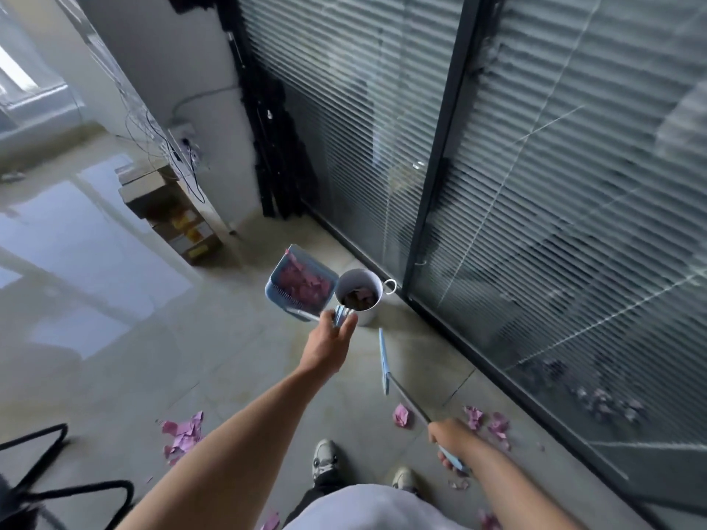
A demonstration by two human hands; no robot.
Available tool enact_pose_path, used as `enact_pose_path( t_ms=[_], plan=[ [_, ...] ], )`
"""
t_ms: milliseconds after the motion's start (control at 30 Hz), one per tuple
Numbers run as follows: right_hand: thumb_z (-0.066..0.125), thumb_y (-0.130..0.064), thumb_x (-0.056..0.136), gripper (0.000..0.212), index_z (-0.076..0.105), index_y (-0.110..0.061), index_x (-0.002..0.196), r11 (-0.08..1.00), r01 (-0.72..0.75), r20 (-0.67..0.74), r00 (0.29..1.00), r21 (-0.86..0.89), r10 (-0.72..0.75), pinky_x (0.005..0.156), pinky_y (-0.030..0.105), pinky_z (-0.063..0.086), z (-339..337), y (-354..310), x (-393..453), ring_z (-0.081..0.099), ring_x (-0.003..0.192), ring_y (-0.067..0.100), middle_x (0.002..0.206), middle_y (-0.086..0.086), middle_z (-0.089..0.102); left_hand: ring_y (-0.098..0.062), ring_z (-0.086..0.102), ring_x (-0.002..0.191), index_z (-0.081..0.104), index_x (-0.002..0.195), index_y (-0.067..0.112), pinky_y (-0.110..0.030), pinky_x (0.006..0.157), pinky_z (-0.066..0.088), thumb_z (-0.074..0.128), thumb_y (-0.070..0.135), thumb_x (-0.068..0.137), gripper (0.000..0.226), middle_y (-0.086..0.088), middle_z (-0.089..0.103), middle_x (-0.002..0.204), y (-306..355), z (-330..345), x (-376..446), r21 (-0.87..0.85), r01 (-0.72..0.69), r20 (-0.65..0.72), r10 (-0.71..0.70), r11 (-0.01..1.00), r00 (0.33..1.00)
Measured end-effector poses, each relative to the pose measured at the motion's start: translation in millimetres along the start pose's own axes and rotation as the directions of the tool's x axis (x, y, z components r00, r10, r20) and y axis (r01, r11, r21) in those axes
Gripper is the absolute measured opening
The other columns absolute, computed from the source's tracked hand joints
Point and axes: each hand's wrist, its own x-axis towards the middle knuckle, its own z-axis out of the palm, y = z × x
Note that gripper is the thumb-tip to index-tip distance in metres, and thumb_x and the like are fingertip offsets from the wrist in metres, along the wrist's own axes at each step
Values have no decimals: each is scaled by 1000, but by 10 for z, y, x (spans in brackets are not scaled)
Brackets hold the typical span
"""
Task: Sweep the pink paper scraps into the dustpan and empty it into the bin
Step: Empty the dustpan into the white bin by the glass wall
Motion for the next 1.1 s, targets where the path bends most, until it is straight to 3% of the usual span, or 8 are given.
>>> enact_pose_path(
  t_ms=[100,200,567,734,1100],
  plan=[
    [42,-4,82,12,45,-8,71,1000,-22,-41,999,19,23,47,19,26,13,37,63,33,39,14,55,8,39,-36,59,98,46,120,20,-37,76,46,47,53,92,43,-16,62,107,24,46,112,110,-46,51,41,993,998],
    [42,-5,82,13,45,-8,70,997,-64,-67,995,47,67,48,17,25,32,64,91,32,35,12,53,8,39,-38,57,105,44,122,20,-33,76,39,46,53,92,45,-20,62,115,24,94,196,242,-100,126,72,965,990],
    [44,-10,82,8,48,-7,77,990,-137,-72,988,30,139,45,14,27,97,68,106,37,38,15,58,10,45,-40,60,94,42,122,18,-33,69,41,41,55,94,47,-21,63,110,10,135,329,474,-301,342,142,828,929],
    [42,-11,83,8,49,-8,81,991,-127,-42,991,29,129,45,16,27,95,50,66,37,41,15,62,8,44,-36,63,88,40,119,20,-40,73,53,37,61,93,49,-17,64,107,-114,168,404,548,-406,433,167,731,886],
    [43,-13,83,10,49,-10,76,989,-143,-8,990,19,143,46,17,30,94,83,84,37,43,14,62,6,43,-35,65,88,41,122,16,-34,63,46,36,59,95,52,-13,65,105,-282,193,426,680,-565,555,176,467,813]
  ],
)
